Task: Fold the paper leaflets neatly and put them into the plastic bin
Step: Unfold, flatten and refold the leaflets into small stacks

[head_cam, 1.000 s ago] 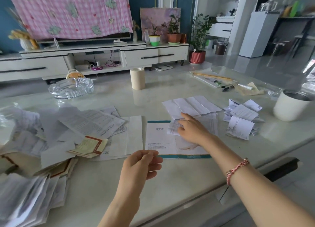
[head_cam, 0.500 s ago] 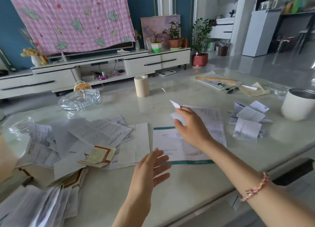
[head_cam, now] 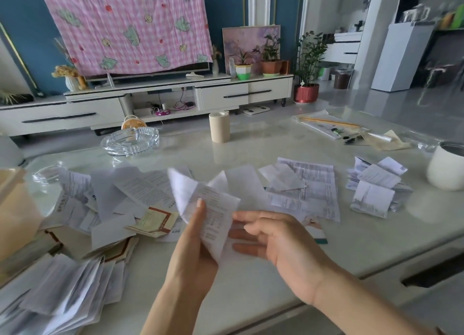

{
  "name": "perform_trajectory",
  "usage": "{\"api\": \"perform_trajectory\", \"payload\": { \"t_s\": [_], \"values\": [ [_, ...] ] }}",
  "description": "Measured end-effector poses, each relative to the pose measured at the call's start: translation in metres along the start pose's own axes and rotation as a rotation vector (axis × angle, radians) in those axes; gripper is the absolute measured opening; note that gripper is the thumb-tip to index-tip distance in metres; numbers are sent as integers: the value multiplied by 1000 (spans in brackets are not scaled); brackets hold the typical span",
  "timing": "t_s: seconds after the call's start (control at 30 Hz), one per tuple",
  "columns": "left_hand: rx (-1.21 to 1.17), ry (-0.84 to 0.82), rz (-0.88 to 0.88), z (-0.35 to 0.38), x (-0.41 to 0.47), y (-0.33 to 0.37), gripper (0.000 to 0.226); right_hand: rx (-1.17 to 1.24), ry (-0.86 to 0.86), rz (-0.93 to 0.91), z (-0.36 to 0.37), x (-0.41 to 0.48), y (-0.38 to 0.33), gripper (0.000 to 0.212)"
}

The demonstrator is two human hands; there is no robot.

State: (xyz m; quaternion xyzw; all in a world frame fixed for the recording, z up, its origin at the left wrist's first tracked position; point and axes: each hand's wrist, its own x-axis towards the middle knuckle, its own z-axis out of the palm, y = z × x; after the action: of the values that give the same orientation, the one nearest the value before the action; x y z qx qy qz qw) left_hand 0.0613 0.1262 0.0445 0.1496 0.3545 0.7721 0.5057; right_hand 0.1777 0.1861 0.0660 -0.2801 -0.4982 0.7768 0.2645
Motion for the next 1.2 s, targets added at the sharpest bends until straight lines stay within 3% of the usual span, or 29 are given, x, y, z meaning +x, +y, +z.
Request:
{"api": "perform_trajectory", "payload": {
  "t_s": [0.07,0.2,0.27,0.33,0.4,0.47,0.67,0.83,0.97,1.2],
  "values": [
    [16,23,57,1,-1,1,30,-231,134,-51,-6,0,-1,26],
    [222,6,169,1,-4,-1,27,-540,337,-202,-21,3,-7,24],
    [331,-48,186,3,-6,-5,35,-509,291,-128,-30,6,-9,41],
    [391,-87,197,4,-6,-10,61,-406,131,1,-34,6,-10,56],
    [443,-142,229,3,-5,-15,78,-335,-30,64,-33,2,-9,51],
    [536,-159,284,7,-7,-20,74,-307,-48,19,-31,0,-6,39],
    [607,98,336,6,-8,-25,25,-353,98,-12,-40,11,-5,15],
    [746,86,399,4,-9,-22,40,-360,47,-54,-44,11,-9,17],
    [733,39,352,3,-9,-20,49,-407,71,-156,-47,13,-8,20],
    [585,59,332,4,-10,-17,53,-391,-18,-164,-55,13,-13,32]
  ]
}}
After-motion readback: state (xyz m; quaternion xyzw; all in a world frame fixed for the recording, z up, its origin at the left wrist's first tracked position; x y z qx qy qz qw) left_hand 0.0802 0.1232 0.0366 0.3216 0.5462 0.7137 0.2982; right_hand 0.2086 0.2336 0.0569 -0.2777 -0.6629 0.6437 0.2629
